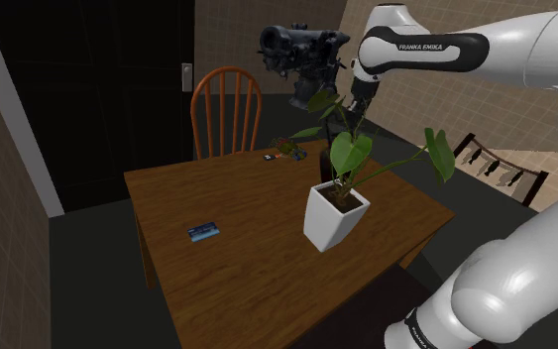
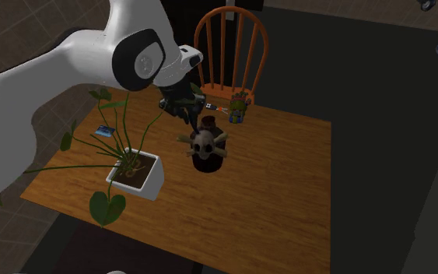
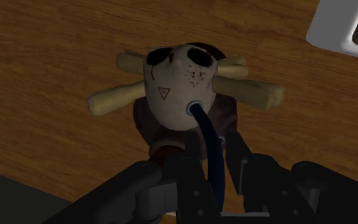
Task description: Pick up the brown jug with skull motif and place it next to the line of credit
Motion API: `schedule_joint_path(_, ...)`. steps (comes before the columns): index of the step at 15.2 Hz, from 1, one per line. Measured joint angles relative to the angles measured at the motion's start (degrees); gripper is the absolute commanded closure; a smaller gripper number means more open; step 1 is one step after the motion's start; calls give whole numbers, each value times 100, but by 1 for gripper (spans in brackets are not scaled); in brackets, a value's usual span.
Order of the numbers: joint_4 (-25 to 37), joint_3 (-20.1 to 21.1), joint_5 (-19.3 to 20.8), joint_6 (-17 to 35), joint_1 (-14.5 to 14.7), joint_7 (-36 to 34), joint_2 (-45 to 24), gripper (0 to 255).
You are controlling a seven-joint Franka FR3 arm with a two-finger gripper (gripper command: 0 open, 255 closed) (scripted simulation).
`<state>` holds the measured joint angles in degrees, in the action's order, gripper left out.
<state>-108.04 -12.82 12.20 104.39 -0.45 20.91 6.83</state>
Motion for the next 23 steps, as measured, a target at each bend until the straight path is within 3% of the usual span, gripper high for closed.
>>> schedule_joint_path(10, 460, 702, -88, -308, 592, -1235, -403, 255)
schedule_joint_path(23, 2191, 1401, -120, -929, 1370, -2611, -1781, 255)
